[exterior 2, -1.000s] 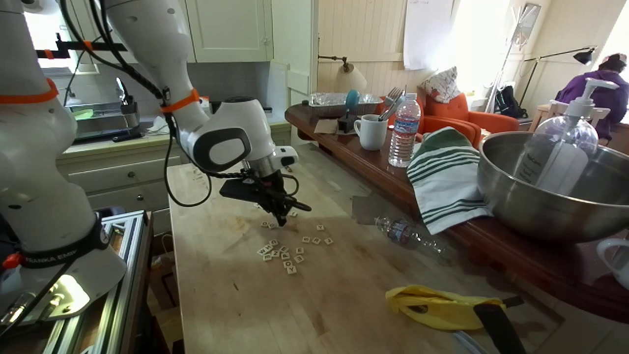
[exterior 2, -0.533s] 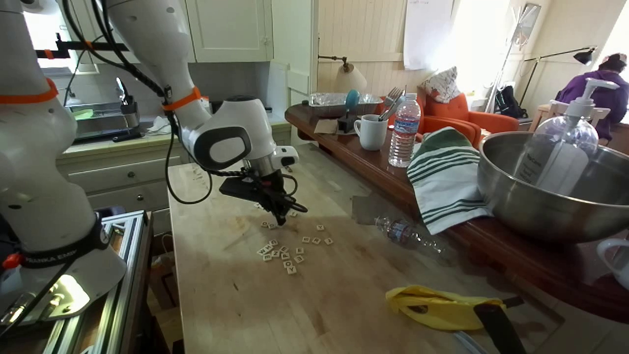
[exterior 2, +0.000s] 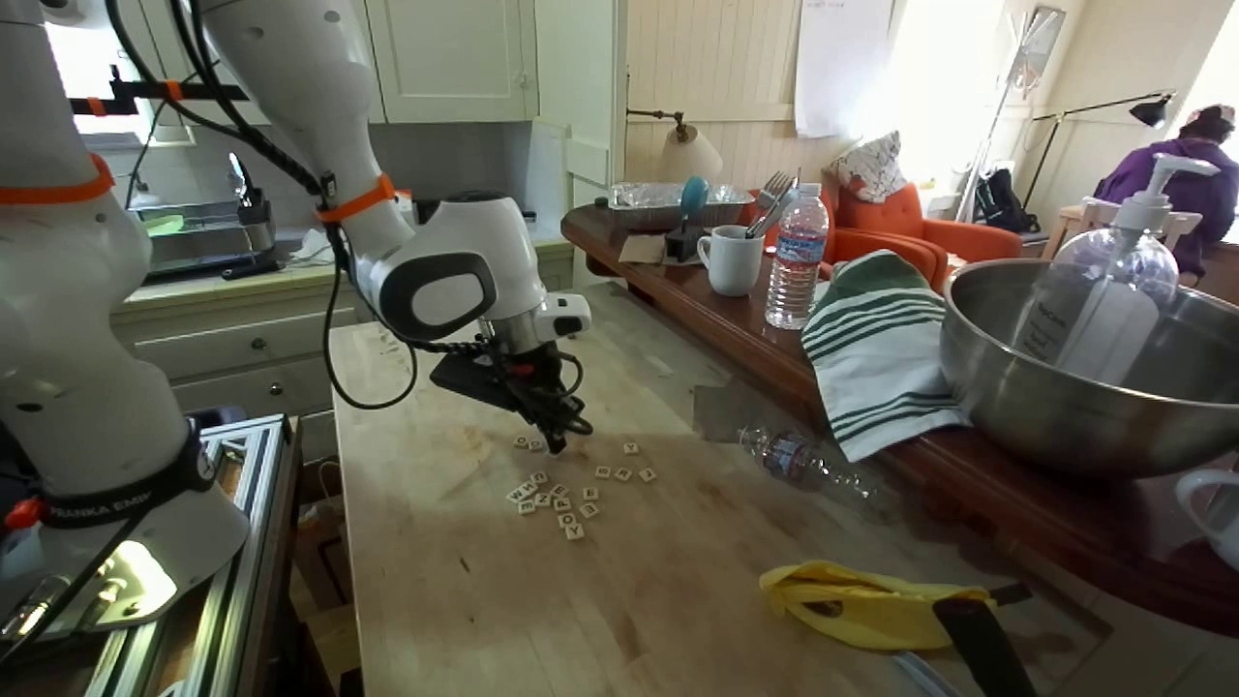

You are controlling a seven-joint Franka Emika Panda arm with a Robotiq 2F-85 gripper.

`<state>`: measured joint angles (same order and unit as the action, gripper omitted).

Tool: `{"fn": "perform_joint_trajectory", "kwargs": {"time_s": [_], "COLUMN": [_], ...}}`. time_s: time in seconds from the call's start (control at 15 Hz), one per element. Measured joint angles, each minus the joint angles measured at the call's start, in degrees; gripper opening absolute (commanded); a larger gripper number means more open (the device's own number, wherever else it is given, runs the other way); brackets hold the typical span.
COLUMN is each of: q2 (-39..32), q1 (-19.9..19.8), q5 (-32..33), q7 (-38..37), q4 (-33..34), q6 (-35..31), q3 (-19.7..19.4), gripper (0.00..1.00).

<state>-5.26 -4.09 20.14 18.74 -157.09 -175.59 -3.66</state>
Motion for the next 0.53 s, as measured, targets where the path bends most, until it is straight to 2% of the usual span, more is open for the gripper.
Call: {"fn": "perform_joint_trajectory", "kwargs": {"time_s": [0.53], "q2": [0.0], "q1": [-0.1], "q5": [-3.2], "q7": [1.0], "q4": [0.0], "q6": [0.2], "q3": [1.2], "gripper": [0.0]}}
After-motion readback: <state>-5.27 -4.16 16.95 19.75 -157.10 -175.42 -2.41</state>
